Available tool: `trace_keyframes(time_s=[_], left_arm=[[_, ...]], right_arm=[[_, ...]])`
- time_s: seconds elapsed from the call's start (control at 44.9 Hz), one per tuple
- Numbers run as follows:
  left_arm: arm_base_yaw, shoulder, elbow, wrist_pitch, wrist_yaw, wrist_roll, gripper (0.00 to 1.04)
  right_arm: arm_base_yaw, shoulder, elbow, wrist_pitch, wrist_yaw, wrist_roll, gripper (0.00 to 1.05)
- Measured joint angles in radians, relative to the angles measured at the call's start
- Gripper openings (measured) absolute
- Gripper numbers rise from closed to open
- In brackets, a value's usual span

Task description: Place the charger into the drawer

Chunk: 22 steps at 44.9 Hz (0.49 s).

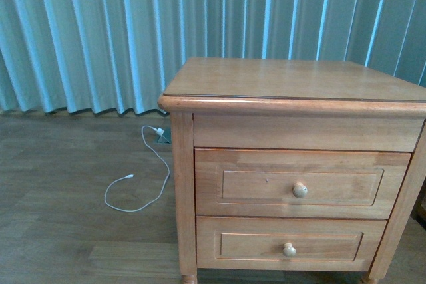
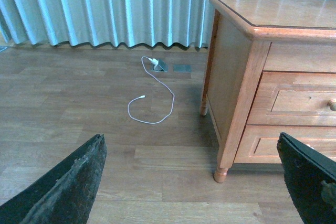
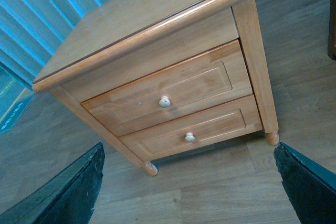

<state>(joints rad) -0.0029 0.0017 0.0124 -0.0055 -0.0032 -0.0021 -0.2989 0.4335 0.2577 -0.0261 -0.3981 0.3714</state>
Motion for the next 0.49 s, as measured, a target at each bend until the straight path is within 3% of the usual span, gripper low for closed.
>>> trace_keyframes(time_s=[0.045, 0.134, 0.334, 0.379, 0.468, 0.49], left_arm=[[0.0, 0.0, 0.0, 0.0, 0.0, 0.0, 0.99], [0.0, 0.0, 0.0, 0.0, 0.0, 0.0, 0.99], [0.0, 0.0, 0.0, 0.0, 0.0, 0.0, 0.99], [0.0, 0.0, 0.0, 0.0, 0.0, 0.0, 0.99], [0.0, 0.0, 0.0, 0.0, 0.0, 0.0, 0.99], [0.0, 0.0, 0.0, 0.0, 0.0, 0.0, 0.99]], right_arm=[[0.002, -0.003, -0.003, 0.01, 0.012, -0.005, 0.96], [0.062, -0.065, -0.097, 0.215, 0.175, -0.214, 0.75], [0.165, -0.156, -0.167, 0.208, 0.275, -0.351, 0.27], [0.229, -0.177, -0.175, 0.196, 0.368, -0.357, 0.17], [0.29, -0.205, -0.186, 0.187, 0.389, -0.368, 0.01], [0.293, -0.212, -0.189, 0.183, 0.389, -0.367, 0.02]])
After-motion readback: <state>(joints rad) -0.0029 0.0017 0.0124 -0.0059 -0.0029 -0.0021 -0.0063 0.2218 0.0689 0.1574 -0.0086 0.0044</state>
